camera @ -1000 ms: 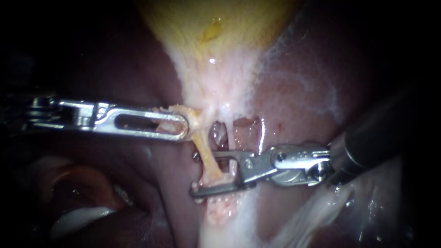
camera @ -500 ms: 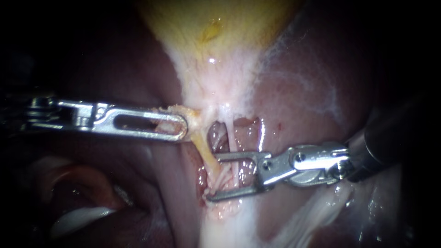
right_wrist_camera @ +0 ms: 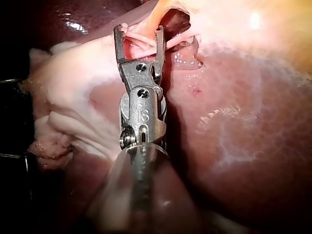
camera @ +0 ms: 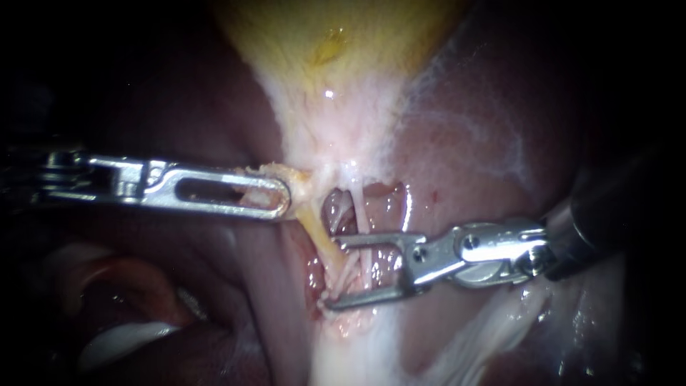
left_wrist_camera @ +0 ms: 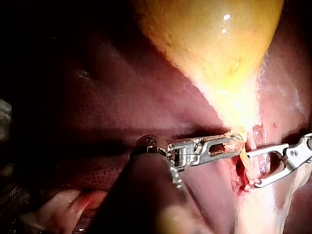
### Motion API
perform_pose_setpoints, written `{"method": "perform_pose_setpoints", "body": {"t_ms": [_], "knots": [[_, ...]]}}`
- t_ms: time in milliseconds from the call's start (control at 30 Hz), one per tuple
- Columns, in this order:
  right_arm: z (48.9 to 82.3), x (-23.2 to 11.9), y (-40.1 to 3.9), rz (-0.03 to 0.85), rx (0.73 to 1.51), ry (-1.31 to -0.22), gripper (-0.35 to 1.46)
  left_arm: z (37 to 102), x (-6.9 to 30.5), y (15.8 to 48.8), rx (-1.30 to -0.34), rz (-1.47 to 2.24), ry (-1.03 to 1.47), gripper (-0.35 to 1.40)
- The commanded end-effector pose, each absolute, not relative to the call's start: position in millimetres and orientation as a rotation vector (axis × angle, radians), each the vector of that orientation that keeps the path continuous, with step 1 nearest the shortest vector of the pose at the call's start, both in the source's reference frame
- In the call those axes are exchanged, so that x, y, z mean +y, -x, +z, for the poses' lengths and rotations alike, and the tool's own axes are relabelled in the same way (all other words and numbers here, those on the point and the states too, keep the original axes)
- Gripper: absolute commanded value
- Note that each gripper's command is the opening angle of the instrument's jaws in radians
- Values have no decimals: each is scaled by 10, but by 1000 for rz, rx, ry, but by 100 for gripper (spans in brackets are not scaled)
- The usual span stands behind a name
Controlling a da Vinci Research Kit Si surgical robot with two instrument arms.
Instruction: Going back second clip left tube
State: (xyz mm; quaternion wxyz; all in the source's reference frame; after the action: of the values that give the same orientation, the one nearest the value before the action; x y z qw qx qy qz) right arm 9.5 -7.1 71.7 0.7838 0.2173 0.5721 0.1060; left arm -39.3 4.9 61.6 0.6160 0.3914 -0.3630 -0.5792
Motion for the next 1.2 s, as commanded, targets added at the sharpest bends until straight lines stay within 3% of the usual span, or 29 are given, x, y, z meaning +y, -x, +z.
{"method": "perform_pose_setpoints", "body": {"t_ms": [33, 800, 1200], "knots": [[717, -69, -93, 233, 1233, -466, 50, 616, 49, 393, -836, -1334, -902, -35], [695, -41, -54, 237, 1230, -434, 50, 616, 49, 391, -836, -1333, -902, -35], [664, -10, -12, 200, 1238, -389, 50, 617, 49, 391, -836, -1333, -902, -35]]}}
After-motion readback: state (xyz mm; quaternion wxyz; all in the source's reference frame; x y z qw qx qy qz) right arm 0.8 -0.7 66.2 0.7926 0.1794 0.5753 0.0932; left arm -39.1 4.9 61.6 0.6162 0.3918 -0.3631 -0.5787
